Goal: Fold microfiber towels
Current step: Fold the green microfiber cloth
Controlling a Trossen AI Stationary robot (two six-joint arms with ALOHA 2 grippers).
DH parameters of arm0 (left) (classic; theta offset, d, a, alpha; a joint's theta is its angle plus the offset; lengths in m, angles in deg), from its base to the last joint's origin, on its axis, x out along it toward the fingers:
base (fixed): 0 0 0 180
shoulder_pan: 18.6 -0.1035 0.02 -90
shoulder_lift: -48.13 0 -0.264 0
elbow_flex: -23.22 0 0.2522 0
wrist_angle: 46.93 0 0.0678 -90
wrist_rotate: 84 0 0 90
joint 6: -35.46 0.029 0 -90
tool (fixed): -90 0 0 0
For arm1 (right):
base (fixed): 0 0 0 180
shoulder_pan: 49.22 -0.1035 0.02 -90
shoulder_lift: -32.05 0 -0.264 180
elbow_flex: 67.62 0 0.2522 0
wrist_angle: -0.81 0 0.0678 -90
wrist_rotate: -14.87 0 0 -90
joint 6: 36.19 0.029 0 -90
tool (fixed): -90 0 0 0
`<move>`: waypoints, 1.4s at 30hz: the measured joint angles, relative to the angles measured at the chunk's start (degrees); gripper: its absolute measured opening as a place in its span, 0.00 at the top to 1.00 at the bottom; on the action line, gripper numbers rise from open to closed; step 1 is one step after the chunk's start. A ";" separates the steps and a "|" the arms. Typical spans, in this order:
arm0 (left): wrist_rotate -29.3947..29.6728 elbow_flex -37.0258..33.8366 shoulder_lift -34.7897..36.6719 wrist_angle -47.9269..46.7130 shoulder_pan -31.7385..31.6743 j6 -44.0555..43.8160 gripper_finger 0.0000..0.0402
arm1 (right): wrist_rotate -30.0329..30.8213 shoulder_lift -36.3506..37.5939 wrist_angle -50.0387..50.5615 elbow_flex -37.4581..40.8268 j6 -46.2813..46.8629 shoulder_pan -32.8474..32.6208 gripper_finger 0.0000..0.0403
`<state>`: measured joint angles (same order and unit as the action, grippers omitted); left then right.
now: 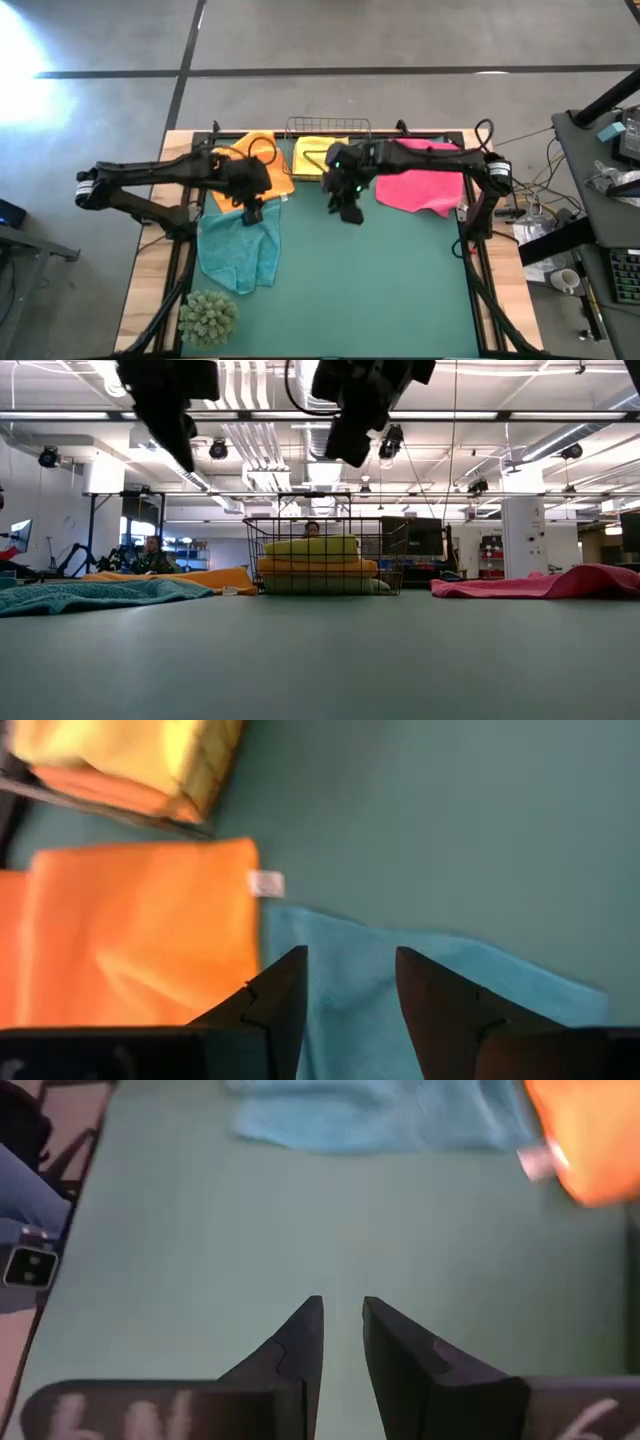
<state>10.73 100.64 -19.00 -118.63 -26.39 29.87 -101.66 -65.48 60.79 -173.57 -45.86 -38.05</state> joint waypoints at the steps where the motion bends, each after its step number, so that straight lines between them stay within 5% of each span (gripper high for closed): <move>1: -0.02 -0.82 0.79 -0.17 1.26 -1.17 0.66 | 0.01 -0.02 -2.23 0.76 0.86 -1.01 0.84; 10: 0.02 -6.14 6.72 -0.14 10.92 -11.96 0.66 | 0.29 -0.48 -21.86 7.07 10.06 -8.38 0.84; 22: 1.37 -6.74 7.38 -5.59 14.40 -11.82 0.66 | 1.21 -8.89 -42.20 7.02 12.44 -13.31 0.84; 29: 14.69 -6.49 7.47 -17.64 14.36 -14.31 0.66 | 1.12 -16.61 -43.64 1.21 9.99 -14.69 0.84; 42: 15.28 -6.49 8.12 -23.36 14.35 -15.19 0.66 | 1.04 -33.61 -33.73 -18.72 9.11 -15.23 0.84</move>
<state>26.01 94.14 -10.89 -141.99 -12.03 14.68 -100.62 -99.09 27.06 -192.30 -36.75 -53.28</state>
